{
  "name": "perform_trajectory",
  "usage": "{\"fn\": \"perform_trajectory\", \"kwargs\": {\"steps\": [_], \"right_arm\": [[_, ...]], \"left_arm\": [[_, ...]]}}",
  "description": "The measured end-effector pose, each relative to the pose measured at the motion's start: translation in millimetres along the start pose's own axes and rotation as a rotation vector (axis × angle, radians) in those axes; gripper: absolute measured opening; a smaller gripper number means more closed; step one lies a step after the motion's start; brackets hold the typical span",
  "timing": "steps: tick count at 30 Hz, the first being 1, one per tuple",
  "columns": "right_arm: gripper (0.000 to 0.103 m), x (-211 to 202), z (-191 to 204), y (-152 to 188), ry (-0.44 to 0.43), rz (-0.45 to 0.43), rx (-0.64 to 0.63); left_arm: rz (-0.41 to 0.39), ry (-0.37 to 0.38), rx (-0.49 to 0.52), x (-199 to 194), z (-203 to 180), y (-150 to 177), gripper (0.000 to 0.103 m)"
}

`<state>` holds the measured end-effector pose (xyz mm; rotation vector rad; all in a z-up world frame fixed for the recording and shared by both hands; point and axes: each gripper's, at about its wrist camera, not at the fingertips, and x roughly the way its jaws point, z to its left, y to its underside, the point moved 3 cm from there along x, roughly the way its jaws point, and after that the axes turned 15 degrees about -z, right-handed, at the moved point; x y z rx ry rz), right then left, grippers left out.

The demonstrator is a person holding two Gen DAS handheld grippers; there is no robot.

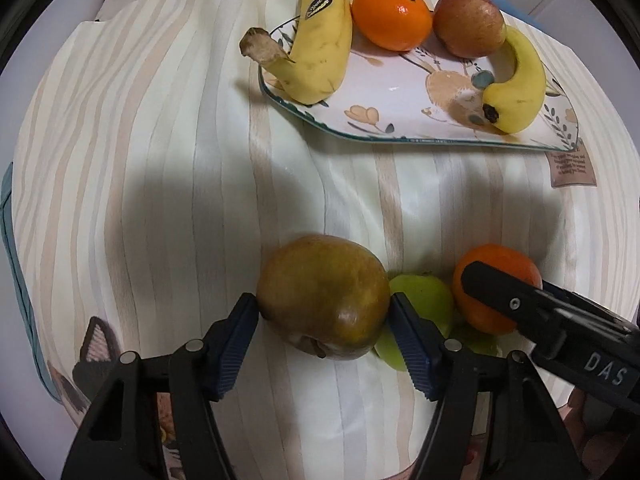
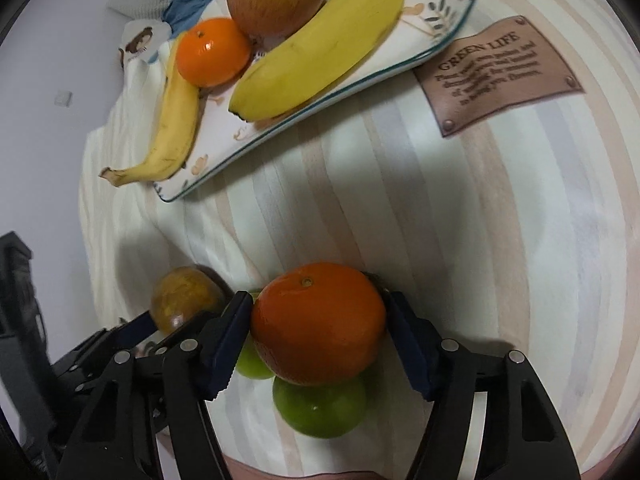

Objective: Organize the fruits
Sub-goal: 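Grasp the brown pear with the left gripper while the right gripper grasps the orange, then carry the pear and orange onto the plate and open both grippers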

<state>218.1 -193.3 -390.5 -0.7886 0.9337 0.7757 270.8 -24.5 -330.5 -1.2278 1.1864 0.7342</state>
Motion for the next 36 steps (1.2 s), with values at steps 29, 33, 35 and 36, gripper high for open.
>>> {"fn": "perform_trajectory", "kwargs": {"steps": [29, 33, 35, 36], "right_arm": [[0.068, -120, -12, -77, -0.104, -0.249, 0.036], [0.068, -117, -1, -115, -0.009, -0.325, -0.084], [0.068, -105, 1, -129, 0.037, -0.332, -0.14], [0.068, -98, 1, -134, 0.059, -0.329, -0.168]], "left_arm": [[-0.194, 0.146, -0.08, -87, -18, -106, 0.065], [-0.18, 0.109, -0.05, -65, -26, -145, 0.065], [-0.143, 0.094, -0.053, -45, -29, -153, 0.065], [-0.12, 0.084, -0.055, -33, -29, -154, 0.065]]}}
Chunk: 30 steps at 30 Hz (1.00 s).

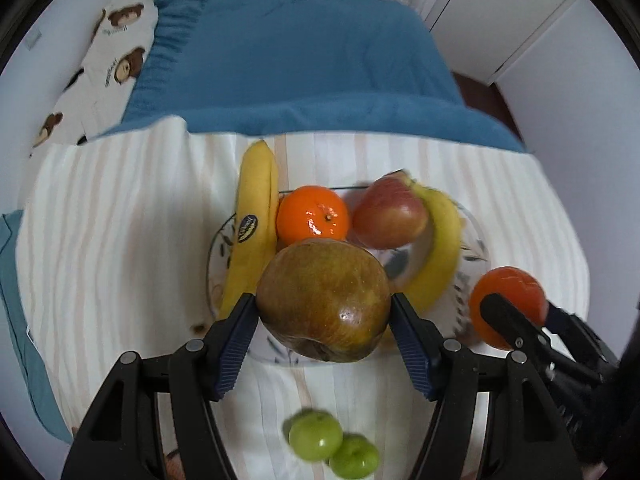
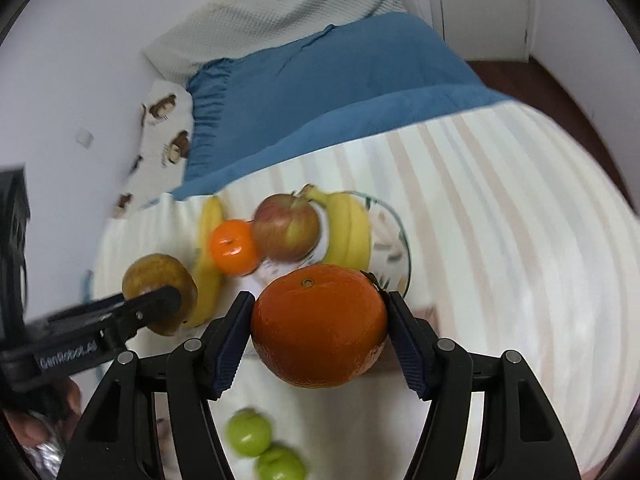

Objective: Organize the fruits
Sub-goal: 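Carry the pear and orange onto the plate and open both grippers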

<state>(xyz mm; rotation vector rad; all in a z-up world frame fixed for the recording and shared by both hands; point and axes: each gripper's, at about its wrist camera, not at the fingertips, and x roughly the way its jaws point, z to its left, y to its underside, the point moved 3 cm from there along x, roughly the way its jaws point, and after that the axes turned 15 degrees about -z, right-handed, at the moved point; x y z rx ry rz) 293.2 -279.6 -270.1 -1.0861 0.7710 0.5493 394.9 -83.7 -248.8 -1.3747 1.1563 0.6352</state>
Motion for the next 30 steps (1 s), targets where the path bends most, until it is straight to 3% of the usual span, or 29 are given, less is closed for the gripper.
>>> {"fn": "perform_trajectory", "kwargs": {"steps": [4, 8, 21, 30], "right_arm": [[0.068, 30, -2, 5, 0.066, 0.029, -0.116], [0.068, 37, -4, 14, 0.077, 0.019, -0.173], [0.068, 47, -3, 40, 0.091, 0.017, -0.239], [0.07, 46, 3, 35, 0.108, 0.026, -0.263]], "left_arm": [[0.067, -0.042, 0.034, 40, 0, 9, 0.065], [0.095, -0.045, 0.068, 58, -4, 25, 0.065], [0.051, -0.049, 0.09, 56, -4, 63, 0.065], [0.075, -0.058, 0.082, 55, -5, 51, 0.066]]}}
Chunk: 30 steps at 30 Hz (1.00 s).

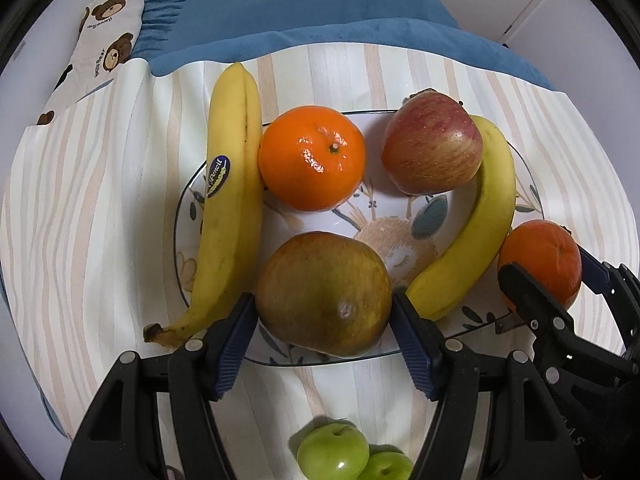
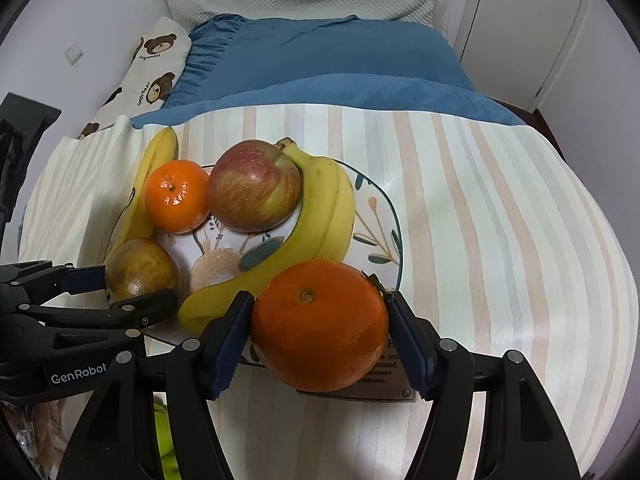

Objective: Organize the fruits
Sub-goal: 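Carry the pear and orange onto the plate and open both grippers, then lift both grippers away and move them toward the green apples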

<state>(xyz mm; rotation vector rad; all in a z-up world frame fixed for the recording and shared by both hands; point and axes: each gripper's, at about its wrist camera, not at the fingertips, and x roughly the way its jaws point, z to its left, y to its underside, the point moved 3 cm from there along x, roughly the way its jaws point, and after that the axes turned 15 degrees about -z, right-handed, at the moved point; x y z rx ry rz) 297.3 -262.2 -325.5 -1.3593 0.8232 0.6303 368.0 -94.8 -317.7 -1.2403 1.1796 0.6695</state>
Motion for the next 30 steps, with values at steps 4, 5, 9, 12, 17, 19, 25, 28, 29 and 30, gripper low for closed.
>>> {"fn": "perform_trajectory", "kwargs": {"steps": [4, 5, 9, 12, 17, 19, 25, 28, 29, 30], "right_arm": [[0.078, -3, 1, 2, -0.004, 0.007, -0.002], [0.079, -4, 0, 3, -0.001, 0.006, 0.0], [0.092, -13, -1, 4, -0.009, -0.004, 0.014], [0.094, -25, -2, 3, 0.011, -0.023, 0.012], [0.1, -50, -5, -2, 0.061, -0.069, 0.015], [0.101, -61, -6, -4, 0.082, -0.081, 0.018], [0.101, -88, -8, -7, 0.097, -0.095, 0.055], [0.101, -105, -8, -5, 0.107, -0.112, 0.057], [0.101, -110, -7, -5, 0.116, -0.119, 0.055], [0.101, -117, -8, -4, 0.128, -0.131, 0.055]], "left_arm": [[0.017, -0.01, 0.002, -3, -1, -6, 0.066], [0.017, -0.009, -0.001, -5, 0, -5, 0.066], [-0.001, 0.002, -0.032, -18, 5, -4, 0.069], [-0.058, -0.024, -0.03, -37, 7, -8, 0.083], [-0.163, -0.054, -0.028, -74, 12, -8, 0.098], [-0.188, -0.066, -0.026, -87, 13, -5, 0.099], [-0.262, -0.088, -0.039, -120, 17, 7, 0.099], [-0.295, -0.098, -0.044, -135, 16, 12, 0.099], [-0.305, -0.099, -0.045, -141, 17, 15, 0.099], [-0.316, -0.102, -0.05, -147, 17, 19, 0.099]]}}
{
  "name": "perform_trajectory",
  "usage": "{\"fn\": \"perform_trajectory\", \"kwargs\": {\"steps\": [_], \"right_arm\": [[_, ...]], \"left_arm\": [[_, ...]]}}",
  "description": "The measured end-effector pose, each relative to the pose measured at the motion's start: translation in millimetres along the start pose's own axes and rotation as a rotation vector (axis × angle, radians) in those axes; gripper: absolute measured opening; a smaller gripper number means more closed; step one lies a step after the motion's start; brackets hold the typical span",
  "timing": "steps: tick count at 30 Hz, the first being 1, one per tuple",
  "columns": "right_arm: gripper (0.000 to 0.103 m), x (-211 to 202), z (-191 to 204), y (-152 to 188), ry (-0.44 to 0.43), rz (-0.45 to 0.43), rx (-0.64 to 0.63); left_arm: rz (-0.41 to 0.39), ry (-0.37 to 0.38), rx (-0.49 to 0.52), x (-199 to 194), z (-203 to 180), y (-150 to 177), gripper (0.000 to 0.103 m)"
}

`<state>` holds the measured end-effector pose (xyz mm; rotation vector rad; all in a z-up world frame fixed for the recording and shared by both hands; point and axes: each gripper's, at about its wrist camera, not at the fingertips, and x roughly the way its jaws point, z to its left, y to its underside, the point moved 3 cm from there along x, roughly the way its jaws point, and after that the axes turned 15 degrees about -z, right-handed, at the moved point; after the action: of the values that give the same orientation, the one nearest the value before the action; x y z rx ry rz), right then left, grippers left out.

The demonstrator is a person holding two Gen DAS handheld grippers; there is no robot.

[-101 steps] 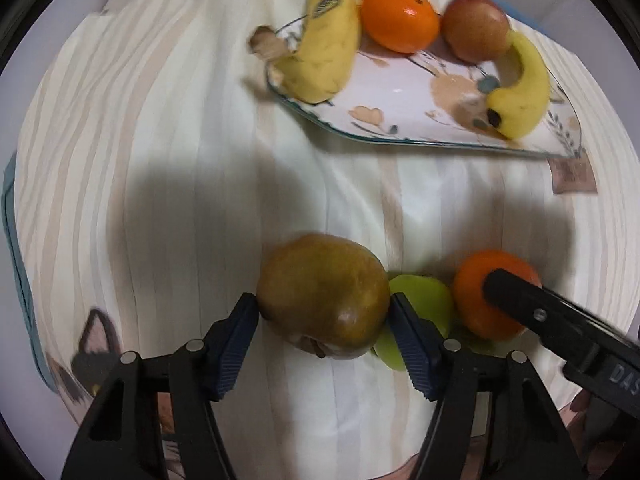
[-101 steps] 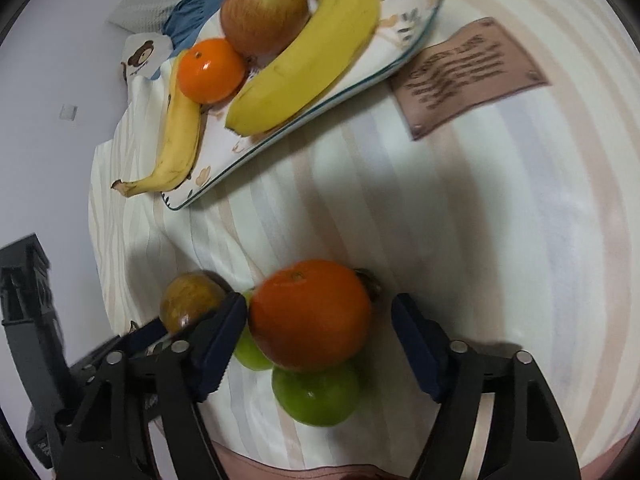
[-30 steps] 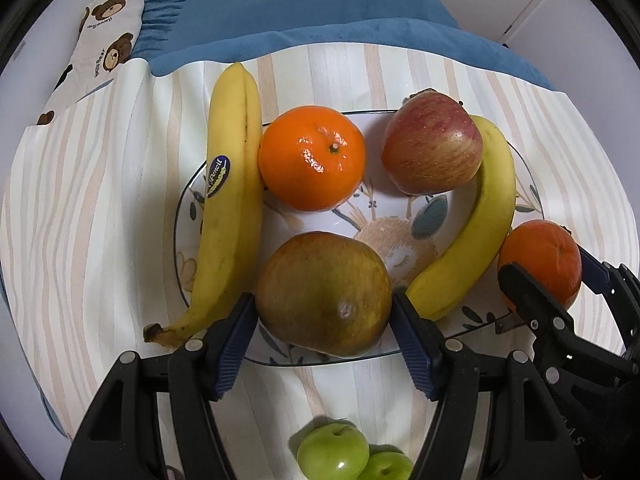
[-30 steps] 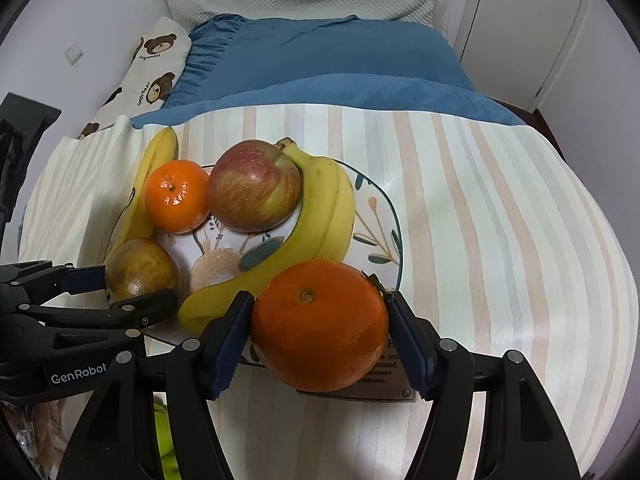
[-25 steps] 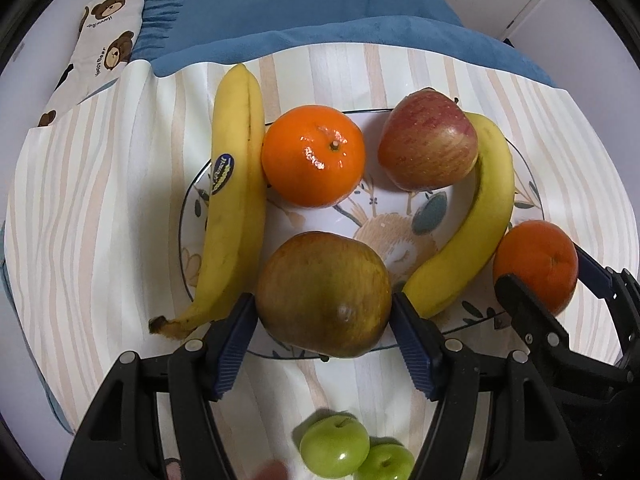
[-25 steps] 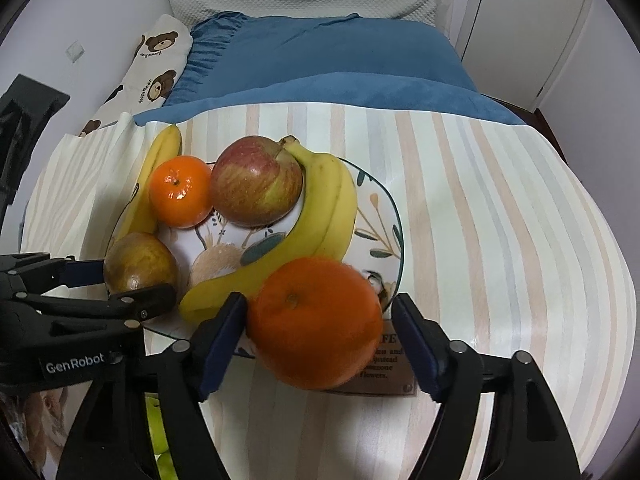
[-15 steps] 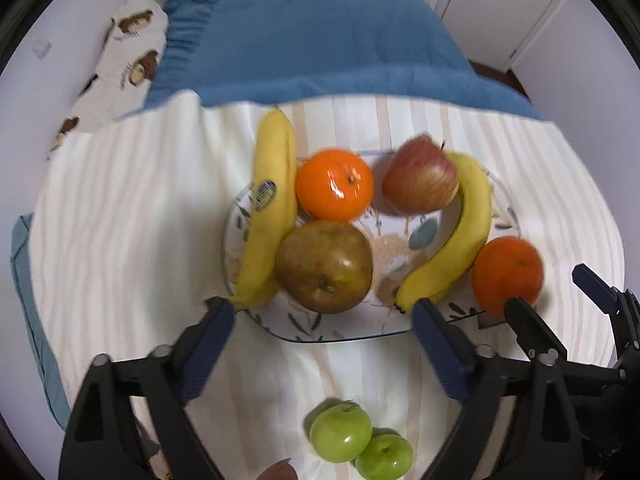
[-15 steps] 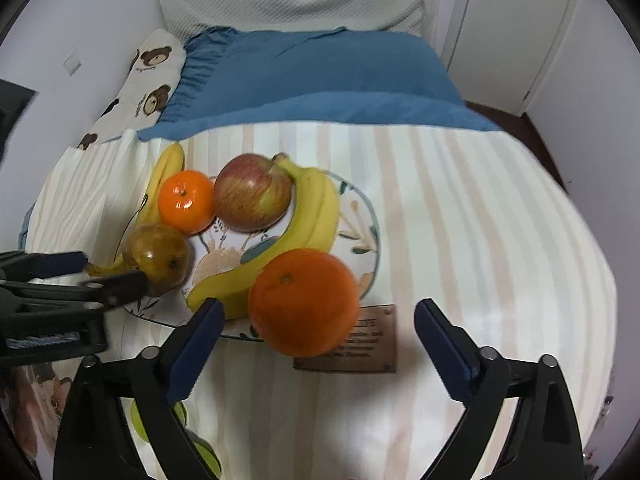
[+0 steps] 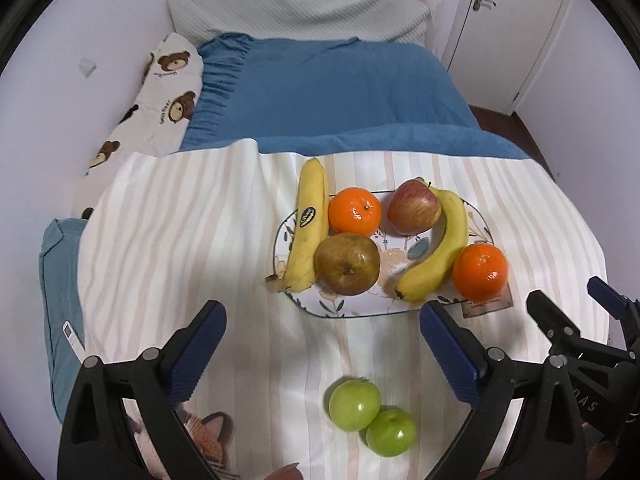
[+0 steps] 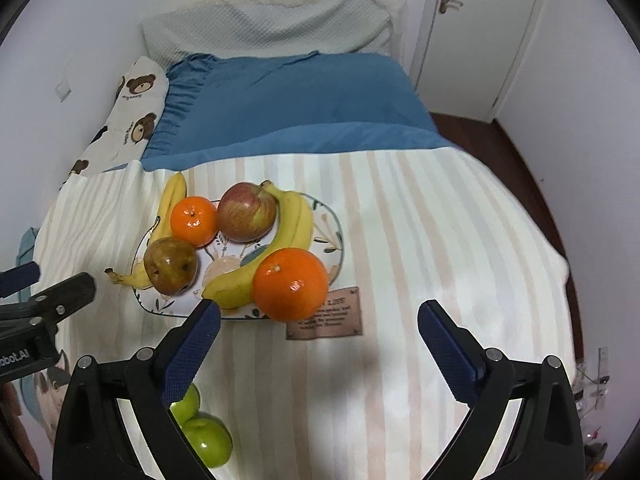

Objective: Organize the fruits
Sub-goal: 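Lift both grippers away and move them toward the green apples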

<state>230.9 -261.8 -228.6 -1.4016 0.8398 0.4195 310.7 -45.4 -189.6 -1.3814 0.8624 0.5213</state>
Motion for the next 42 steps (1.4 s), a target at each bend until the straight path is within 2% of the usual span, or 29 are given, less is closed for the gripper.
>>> {"fn": "perform_trajectory", "kwargs": {"steps": [8, 18, 26, 31, 42], "right_arm": [[0.101, -59, -4, -5, 0.007, -0.083, 0.008], [0.101, -134, 2, -14, -0.024, -0.175, 0.005], [0.101, -173, 0, -16, -0.03, -0.228, 0.027], [0.101, -169, 4, -8, -0.05, -0.199, 0.04], [0.101, -110, 33, 36, -0.111, -0.05, 0.026]], "left_arm": [[-0.084, -0.013, 0.005, -53, -1, 10, 0.099], [-0.173, 0.009, -0.005, -118, -2, 11, 0.099], [-0.216, 0.009, -0.024, -143, 0, 13, 0.099], [-0.213, -0.03, -0.009, -140, 6, 22, 0.099], [-0.084, -0.139, -0.025, -93, 43, 63, 0.099]]}}
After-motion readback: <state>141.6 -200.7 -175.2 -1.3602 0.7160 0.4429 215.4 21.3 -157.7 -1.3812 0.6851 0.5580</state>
